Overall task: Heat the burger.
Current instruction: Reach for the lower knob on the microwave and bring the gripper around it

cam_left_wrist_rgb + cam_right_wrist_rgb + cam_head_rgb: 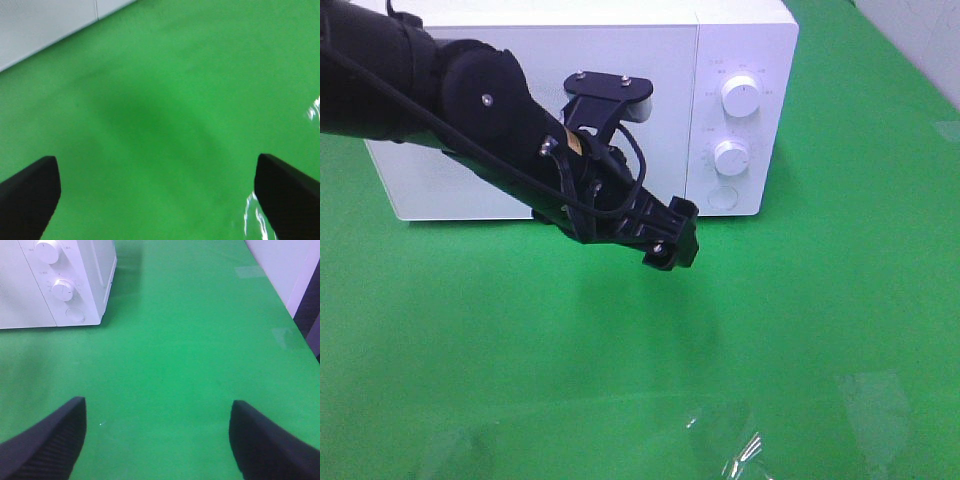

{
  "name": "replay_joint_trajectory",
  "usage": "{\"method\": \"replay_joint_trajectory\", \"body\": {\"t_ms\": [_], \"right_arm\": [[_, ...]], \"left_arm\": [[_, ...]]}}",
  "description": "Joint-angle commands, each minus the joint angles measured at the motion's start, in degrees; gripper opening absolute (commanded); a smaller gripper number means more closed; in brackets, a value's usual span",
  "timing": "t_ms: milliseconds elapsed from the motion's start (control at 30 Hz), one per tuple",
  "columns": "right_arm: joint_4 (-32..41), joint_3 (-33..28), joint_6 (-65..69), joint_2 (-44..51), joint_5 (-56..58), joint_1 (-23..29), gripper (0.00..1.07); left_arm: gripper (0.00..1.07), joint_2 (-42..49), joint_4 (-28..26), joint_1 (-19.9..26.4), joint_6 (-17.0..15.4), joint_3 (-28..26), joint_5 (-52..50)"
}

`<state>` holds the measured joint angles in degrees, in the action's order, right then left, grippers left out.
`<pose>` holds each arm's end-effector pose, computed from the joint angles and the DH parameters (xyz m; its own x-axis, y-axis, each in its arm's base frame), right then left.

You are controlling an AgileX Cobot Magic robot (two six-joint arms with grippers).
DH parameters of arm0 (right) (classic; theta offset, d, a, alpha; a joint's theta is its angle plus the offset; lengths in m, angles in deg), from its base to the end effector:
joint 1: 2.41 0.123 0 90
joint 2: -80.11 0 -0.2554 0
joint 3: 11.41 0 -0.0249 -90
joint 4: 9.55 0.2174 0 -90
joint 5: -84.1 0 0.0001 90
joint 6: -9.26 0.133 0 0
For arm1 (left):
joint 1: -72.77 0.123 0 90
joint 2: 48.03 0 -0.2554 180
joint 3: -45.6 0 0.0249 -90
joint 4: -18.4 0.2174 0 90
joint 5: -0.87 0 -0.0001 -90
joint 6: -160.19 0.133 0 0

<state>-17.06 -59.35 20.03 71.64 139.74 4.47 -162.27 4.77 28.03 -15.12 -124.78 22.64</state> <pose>0.0389 -0.0098 0.2524 -0.3689 0.0691 -0.9269 0.0223 0.9976 0.0655 0.2582 -0.2723 0.1468 -0.6792 0.4779 -0.5570 0.6485 0.7461 -0.1506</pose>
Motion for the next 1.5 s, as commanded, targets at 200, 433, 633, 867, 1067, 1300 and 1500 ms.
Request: {"method": "replay_joint_trajectory", "body": {"t_ms": [200,433,633,867,1067,1300,1500], "right_arm": [[-0.06,-0.11,0.11,1.43,-0.4,-0.34,0.76],[-0.06,-0.11,0.11,1.43,-0.4,-0.34,0.76],[-0.06,-0.11,0.11,1.43,-0.4,-0.34,0.76],[-0.06,-0.11,0.11,1.43,-0.4,-0.34,0.76],[-0.06,-0.11,0.11,1.43,-0.4,-0.34,0.76],[-0.06,-0.11,0.11,1.43,-0.4,-0.34,0.76],[-0.06,-0.11,0.11,1.43,-0.4,-0.34,0.76]], "left_arm": [[0.98,6.47,0.63,-0.06,-2.18,0.11,21.83],[0.98,11.17,3.44,4.35,-6.82,0.11,31.0],[0.98,16.56,3.44,11.34,-6.82,0.11,37.07],[0.98,22.8,3.72,21.49,-5.39,0.11,42.86],[0.98,28.53,4.58,32.89,-2.29,0.74,47.61],[0.98,35.87,6.19,41.48,-1.2,8.31,47.15],[0.98,41.48,6.19,44.86,-0.11,14.61,45.89]]}}
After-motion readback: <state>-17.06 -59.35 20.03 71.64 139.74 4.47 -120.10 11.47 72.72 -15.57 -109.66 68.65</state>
